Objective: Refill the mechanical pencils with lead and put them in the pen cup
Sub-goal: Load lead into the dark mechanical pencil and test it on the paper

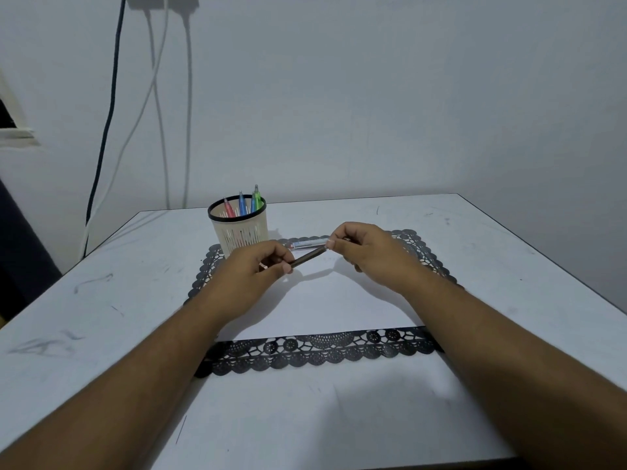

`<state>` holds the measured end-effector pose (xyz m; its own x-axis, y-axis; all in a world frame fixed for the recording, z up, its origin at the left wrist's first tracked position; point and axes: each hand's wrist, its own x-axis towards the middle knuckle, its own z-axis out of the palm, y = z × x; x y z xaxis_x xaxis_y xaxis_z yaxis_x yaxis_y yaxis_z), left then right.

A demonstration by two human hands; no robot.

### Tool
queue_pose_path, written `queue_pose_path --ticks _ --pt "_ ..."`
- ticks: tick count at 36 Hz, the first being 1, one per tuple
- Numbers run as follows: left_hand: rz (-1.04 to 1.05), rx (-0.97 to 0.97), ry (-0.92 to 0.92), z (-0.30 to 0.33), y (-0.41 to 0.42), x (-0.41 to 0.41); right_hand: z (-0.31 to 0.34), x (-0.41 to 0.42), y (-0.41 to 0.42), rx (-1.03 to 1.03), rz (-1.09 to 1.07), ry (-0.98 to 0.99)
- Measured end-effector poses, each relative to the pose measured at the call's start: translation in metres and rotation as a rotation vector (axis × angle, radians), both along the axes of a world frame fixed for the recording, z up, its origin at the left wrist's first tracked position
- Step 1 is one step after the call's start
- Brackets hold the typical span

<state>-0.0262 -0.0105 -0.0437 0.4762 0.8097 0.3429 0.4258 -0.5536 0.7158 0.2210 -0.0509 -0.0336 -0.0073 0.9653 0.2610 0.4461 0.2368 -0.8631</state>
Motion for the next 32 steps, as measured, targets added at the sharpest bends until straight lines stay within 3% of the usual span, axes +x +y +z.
queue_pose_path --ticks 9,32 --pt "0.027 -0.035 -0.020 0.001 -0.003 0.001 -0.004 -0.005 0.004 -0.114 0.015 0.202" --pt "0.079 0.016 0.007 0.009 -0.012 0.004 0.004 -0.001 -0.004 0.042 -0.065 -0.017"
